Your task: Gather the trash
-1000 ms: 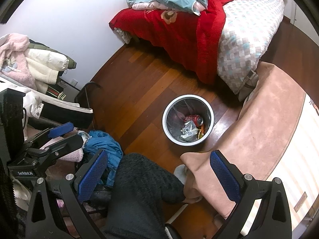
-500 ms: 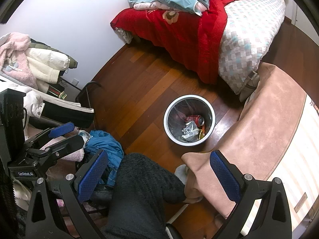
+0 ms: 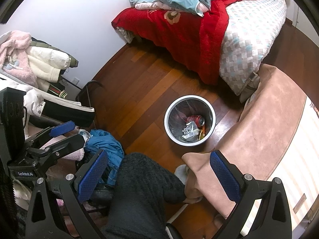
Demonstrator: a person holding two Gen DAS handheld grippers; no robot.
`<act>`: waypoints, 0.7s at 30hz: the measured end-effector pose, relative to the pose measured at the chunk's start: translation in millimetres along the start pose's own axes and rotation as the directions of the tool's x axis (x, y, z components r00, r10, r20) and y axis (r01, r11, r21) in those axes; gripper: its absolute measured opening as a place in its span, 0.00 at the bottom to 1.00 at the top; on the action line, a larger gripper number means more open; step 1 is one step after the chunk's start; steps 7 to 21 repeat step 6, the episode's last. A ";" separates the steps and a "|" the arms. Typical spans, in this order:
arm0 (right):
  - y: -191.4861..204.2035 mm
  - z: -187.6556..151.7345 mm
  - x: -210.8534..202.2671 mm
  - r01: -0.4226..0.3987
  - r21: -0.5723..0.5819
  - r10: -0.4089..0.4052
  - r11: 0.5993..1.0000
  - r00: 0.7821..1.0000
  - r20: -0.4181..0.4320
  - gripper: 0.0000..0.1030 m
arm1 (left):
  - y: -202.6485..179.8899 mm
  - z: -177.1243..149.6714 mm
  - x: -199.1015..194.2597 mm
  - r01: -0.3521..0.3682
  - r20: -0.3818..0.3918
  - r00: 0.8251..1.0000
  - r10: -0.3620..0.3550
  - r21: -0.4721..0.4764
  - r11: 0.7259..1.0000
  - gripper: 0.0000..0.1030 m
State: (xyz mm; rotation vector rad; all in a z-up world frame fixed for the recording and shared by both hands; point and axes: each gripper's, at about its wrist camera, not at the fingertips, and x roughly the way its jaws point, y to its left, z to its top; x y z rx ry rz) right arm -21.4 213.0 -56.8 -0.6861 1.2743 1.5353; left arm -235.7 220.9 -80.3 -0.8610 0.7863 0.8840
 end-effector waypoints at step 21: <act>-2.1 -0.9 -1.1 0.001 -0.006 -0.001 1.000 1.000 0.001 1.00 | -0.5 -1.4 -2.4 0.004 0.017 1.000 -0.004 -0.005 1.000 1.00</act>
